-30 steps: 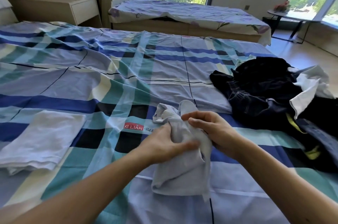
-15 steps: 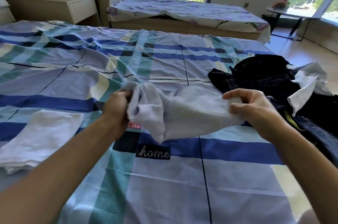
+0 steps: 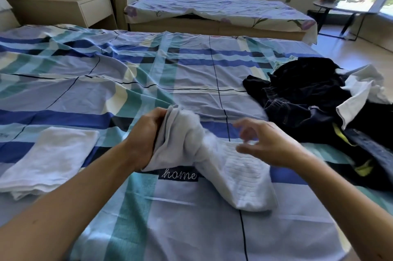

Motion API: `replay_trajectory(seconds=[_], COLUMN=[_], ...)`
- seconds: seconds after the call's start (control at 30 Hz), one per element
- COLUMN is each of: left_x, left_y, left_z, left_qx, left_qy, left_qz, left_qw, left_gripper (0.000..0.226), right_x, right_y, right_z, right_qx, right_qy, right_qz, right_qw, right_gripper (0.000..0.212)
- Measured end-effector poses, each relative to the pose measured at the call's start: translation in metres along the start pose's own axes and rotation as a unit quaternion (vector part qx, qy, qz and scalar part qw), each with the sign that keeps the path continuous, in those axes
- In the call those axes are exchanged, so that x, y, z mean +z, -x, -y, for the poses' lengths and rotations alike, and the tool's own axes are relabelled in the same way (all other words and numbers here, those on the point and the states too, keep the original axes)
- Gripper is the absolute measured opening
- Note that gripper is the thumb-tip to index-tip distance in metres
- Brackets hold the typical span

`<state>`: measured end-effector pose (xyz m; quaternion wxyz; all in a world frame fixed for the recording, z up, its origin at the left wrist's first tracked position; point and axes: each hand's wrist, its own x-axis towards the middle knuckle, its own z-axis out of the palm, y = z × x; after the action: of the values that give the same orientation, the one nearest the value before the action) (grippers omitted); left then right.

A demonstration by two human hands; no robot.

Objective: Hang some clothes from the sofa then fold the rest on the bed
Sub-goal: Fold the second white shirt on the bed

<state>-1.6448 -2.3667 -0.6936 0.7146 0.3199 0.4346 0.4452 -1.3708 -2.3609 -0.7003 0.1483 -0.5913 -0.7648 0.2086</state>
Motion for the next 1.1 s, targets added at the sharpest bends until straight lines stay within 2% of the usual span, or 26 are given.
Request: replay_trajectory(seconds=[0.07,0.13,0.17,0.2,0.3,0.4,0.5,0.57,0.63,0.73,0.77,0.83,0.9,0.97,1.0,1.1], left_x=[0.014,0.024,0.027,0.026,0.020,0.017,0.019,0.021,0.026,0.033,0.036,0.046,0.051,0.051,0.050,0.048], left_y=[0.010,0.019,0.022,0.022,0.018,0.016,0.016,0.016,0.021,0.024,0.026,0.029,0.027,0.022,0.020,0.021], left_z=[-0.003,-0.004,-0.005,-0.003,-0.003,-0.005,-0.010,-0.013,-0.013,-0.009,-0.009,-0.013,-0.015,-0.018,-0.020,-0.027], left_qx=[0.018,0.019,0.017,0.022,0.030,0.005,0.000,0.010,0.029,0.102,0.136,0.189,0.231,0.284,0.313,0.359], left_qy=[0.007,-0.001,-0.022,-0.043,-0.093,-0.080,-0.065,-0.072,-0.126,-0.222,-0.241,-0.299,-0.367,-0.422,-0.441,-0.451], left_qz=[0.081,0.148,0.170,0.193,0.235,0.239,0.268,0.290,0.256,0.082,0.040,0.068,0.098,0.072,0.054,0.018], left_qw=[0.997,0.989,0.985,0.980,0.967,0.968,0.961,0.954,0.958,0.966,0.960,0.933,0.896,0.858,0.840,0.817], left_gripper=[0.041,0.041,0.033,0.025,0.049,0.049,0.055,0.038,0.025,0.019,0.026,0.031,0.030,0.029,0.027,0.024], right_x=[0.008,0.015,0.019,0.022,0.020,0.005,-0.008,-0.013,-0.018,-0.015,-0.013,-0.008,-0.002,0.002,0.002,-0.005], right_y=[-0.002,-0.001,-0.002,-0.001,0.000,0.007,0.016,0.018,0.022,0.022,0.022,0.021,0.018,0.015,0.013,0.009], right_z=[0.012,0.026,0.033,0.039,0.046,0.044,0.044,0.045,0.050,0.053,0.054,0.056,0.060,0.061,0.061,0.059], right_qx=[-0.105,-0.184,-0.209,-0.216,-0.192,-0.171,-0.151,-0.146,-0.138,-0.118,-0.110,-0.121,-0.139,-0.135,-0.130,-0.122], right_qy=[-0.085,-0.134,-0.156,-0.190,-0.297,-0.399,-0.429,-0.416,-0.406,-0.410,-0.417,-0.403,-0.365,-0.365,-0.377,-0.420], right_qz=[-0.068,-0.076,-0.068,-0.052,0.017,0.086,0.114,0.117,0.101,0.064,0.053,0.062,0.074,0.061,0.053,0.038], right_qw=[0.989,0.971,0.963,0.956,0.935,0.897,0.883,0.890,0.898,0.902,0.901,0.905,0.918,0.919,0.916,0.899], right_gripper=[0.066,0.076,0.078,0.078,0.077,0.078,0.056,0.035,0.023,0.045,0.048,0.042,0.024,0.011,0.012,0.013])
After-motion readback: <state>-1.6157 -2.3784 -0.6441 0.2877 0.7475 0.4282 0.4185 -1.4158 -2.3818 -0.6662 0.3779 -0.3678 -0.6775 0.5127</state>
